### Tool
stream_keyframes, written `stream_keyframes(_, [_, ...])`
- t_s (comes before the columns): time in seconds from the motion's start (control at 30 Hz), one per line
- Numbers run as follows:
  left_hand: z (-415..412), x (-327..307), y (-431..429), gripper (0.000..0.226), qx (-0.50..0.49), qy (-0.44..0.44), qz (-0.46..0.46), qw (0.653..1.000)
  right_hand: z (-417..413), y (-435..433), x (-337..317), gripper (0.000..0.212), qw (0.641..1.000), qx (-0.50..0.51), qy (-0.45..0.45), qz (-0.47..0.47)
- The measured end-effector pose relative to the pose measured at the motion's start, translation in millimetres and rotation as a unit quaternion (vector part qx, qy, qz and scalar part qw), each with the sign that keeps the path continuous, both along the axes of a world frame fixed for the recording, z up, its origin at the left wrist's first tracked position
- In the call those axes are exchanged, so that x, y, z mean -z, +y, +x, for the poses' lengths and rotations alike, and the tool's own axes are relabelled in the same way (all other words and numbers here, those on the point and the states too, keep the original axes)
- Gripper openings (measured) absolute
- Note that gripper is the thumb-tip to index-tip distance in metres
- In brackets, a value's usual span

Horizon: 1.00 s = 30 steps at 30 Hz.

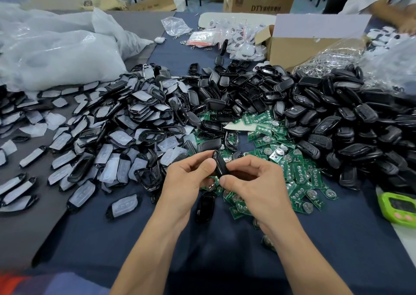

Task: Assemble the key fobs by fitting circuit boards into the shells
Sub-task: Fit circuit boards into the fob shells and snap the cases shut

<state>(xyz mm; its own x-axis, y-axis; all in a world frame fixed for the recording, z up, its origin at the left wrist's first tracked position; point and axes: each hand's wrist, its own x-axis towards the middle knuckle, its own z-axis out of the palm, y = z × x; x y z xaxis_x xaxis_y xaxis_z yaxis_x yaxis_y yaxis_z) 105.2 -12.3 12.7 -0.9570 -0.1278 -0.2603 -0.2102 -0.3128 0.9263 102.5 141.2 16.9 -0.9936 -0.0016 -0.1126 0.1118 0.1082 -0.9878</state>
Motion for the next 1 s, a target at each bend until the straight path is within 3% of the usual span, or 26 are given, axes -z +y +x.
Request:
stream_keyframes(0.2, [-0.4,1.9,1.4,0.015,-0.009,0.001,0.021,1.000,1.0,-0.8,1.0,0.026,1.000,0.012,-0.009,0.003])
stream_keyframes(0.47, [2.3,-4.0,-2.2,0.029,0.043,0.036,-0.021,0.998,-0.9,4.4,-2.4,0.025,0.998,-0.038,-0.007,0.040])
stream_keyframes(0.9, [4.1,-10.0,-1.6,0.028,0.039,0.059,0.009,0.997,3.7,6.4,-11.3,0.042,0.992,-0.045,0.074,0.088])
stream_keyframes(1.0, [4.4,-10.7,0.8,0.031,0.037,0.086,-0.022,0.995,5.0,7.0,-14.1,0.044,0.989,-0.034,0.094,0.108])
